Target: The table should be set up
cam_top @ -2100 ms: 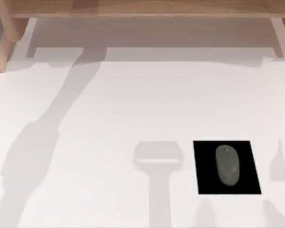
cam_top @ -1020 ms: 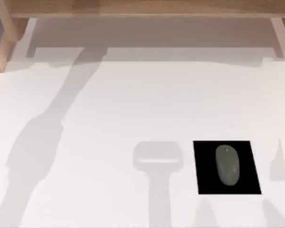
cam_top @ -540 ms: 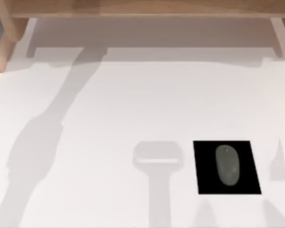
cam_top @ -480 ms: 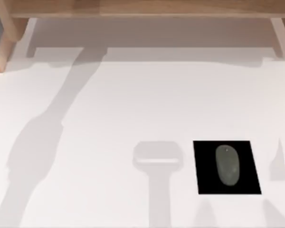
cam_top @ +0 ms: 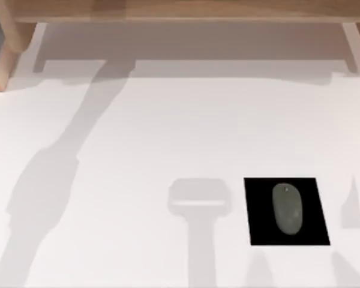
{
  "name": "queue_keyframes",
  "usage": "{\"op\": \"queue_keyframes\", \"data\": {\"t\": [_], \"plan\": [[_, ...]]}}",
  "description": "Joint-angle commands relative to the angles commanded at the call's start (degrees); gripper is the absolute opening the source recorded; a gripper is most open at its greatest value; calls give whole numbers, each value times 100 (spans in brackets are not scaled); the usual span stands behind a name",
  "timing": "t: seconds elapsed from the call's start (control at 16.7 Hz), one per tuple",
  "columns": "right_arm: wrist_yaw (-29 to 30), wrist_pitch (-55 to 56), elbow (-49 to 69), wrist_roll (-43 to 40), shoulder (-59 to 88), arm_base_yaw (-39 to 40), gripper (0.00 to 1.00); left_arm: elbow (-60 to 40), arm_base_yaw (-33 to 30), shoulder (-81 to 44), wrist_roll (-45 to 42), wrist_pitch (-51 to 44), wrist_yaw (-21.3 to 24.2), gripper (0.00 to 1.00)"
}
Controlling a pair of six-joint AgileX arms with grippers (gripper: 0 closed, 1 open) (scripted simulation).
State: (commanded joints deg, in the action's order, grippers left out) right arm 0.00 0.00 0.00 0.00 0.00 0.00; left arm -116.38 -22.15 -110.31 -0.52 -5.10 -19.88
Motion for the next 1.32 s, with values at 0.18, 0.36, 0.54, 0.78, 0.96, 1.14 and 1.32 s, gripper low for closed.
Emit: {"op": "queue_keyframes", "data": {"t": [0.18,0.36,0.54,0.78,0.96,1.14,1.32], "plan": [[0,0,0,0,0,0,100,375,-84,450,-2,-38,-86,0],[0,0,0,0,0,0,100,626,-170,717,-5,-73,-173,0],[0,0,0,0,0,0,100,596,-140,695,-13,-71,-167,0],[0,0,0,0,0,0,100,599,126,909,-238,161,-100,0],[0,0,0,0,0,0,100,773,849,1238,-831,609,22,0],[0,0,0,0,0,0,100,1274,1916,1431,-1757,1092,194,0],[0,0,0,0,0,0,100,2050,3123,1375,-2935,1545,462,0]]}}
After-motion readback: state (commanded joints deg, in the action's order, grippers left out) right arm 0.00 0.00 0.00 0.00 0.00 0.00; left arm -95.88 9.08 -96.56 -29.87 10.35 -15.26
